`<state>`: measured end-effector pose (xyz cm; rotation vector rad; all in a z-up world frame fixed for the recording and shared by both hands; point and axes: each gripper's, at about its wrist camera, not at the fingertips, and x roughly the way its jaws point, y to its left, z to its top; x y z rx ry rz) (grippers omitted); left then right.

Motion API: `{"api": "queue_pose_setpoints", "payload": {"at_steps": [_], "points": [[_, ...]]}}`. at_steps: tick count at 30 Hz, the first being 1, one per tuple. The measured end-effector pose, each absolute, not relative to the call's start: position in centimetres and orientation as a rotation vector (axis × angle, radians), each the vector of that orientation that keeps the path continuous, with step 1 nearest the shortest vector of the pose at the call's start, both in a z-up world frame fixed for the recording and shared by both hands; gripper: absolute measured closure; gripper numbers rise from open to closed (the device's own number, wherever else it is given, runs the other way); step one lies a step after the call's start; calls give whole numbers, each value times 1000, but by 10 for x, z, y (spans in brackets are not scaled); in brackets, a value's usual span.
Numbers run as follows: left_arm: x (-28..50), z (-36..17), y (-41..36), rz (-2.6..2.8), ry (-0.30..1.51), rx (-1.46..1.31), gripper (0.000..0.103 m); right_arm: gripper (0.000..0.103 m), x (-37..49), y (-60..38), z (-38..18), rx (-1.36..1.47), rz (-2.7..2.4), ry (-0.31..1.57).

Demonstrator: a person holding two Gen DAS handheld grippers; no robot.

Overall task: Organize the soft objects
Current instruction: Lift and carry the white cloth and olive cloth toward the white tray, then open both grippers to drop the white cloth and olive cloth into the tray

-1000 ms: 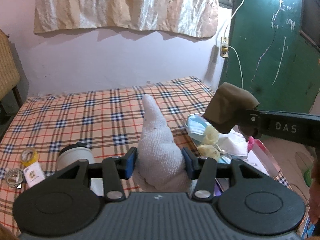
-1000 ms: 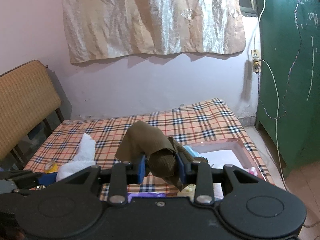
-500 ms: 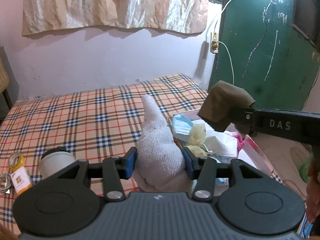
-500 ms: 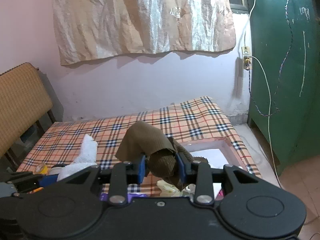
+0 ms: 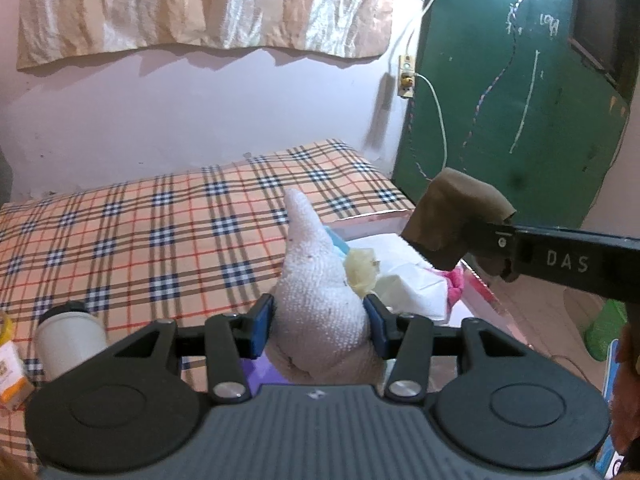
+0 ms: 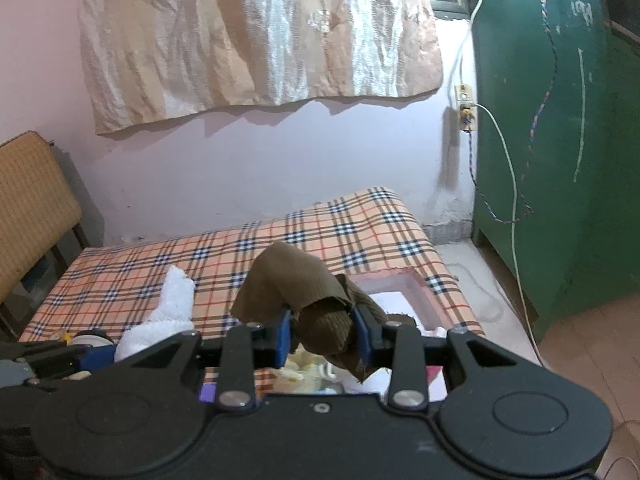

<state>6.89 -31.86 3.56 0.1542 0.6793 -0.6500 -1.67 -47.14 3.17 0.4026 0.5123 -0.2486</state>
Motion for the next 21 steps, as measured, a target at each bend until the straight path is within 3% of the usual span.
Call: {"api": "queue_pose_setpoints", "payload": {"at_steps": [21], "points": [[66,19,-371,-767,706,142,52,62,-10,-526,6,472,-299,546]]}}
